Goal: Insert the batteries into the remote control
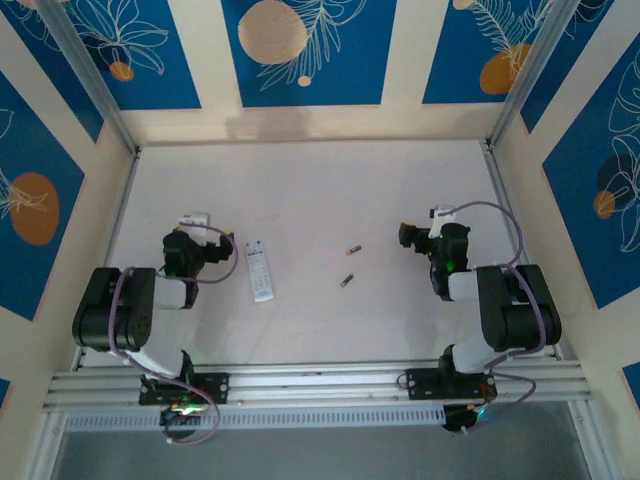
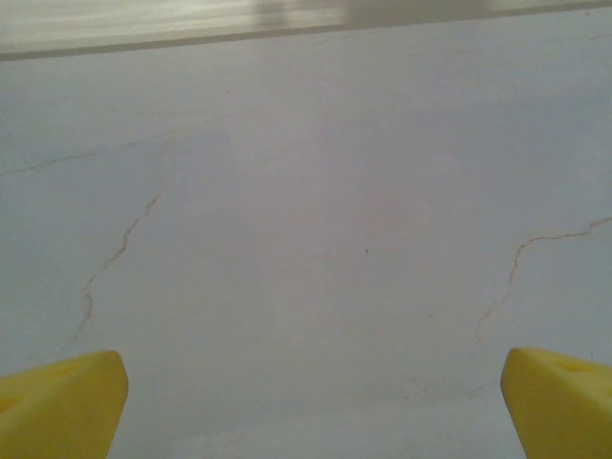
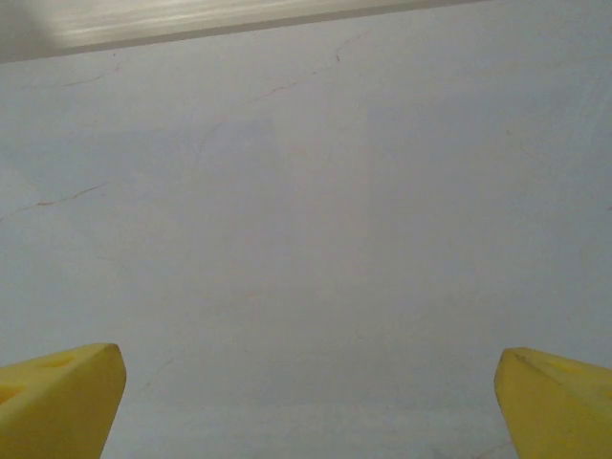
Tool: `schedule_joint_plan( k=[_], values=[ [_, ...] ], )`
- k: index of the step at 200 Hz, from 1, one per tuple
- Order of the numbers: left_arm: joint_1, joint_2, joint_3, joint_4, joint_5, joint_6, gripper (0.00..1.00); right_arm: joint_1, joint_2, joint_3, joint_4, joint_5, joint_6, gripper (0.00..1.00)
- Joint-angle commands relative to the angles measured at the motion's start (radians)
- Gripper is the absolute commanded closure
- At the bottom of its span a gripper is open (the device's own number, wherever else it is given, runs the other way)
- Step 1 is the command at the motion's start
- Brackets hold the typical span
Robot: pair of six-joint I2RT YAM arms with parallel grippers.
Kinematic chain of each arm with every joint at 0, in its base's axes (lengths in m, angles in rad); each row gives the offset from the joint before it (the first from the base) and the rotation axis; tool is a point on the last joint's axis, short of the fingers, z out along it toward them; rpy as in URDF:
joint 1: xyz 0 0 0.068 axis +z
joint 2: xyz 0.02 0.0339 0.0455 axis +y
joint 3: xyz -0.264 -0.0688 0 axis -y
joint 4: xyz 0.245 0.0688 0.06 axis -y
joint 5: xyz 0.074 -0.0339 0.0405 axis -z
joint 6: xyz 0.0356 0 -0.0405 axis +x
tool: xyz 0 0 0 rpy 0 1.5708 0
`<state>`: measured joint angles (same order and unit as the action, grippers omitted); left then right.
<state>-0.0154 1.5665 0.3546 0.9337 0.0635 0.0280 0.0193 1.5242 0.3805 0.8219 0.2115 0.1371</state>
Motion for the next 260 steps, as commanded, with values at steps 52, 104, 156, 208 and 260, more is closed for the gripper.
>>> schedule_joint_plan(
  k=[52, 104, 156, 208, 260],
  values=[
    [-0.004, -0.006, 0.02, -0.004, 0.024, 0.007, 0.0, -0.002, -0.002, 0.025, 0.005, -0.026, -0.02, 0.01],
    [-0.004, -0.006, 0.017, 0.0, 0.024, 0.006, 0.0, -0.005, -0.004, 0.026, 0.003, -0.042, -0.02, 0.01],
    [-0.016, -0.086, -0.02, 0.009, -0.011, 0.013, 0.0, 0.004, -0.153, 0.073, -0.223, 0.005, 0.004, 0.01],
    [-0.141, -0.541, 0.156, -0.671, -0.373, -0.219, 0.05, 0.058, -0.608, 0.23, -0.918, 0.029, 0.383, 0.0],
    [-0.24, -0.413, 0.576, -1.437, -0.188, -0.611, 0.23, 0.442, -0.561, 0.409, -1.196, -0.051, 0.486, 0.02]
  ],
)
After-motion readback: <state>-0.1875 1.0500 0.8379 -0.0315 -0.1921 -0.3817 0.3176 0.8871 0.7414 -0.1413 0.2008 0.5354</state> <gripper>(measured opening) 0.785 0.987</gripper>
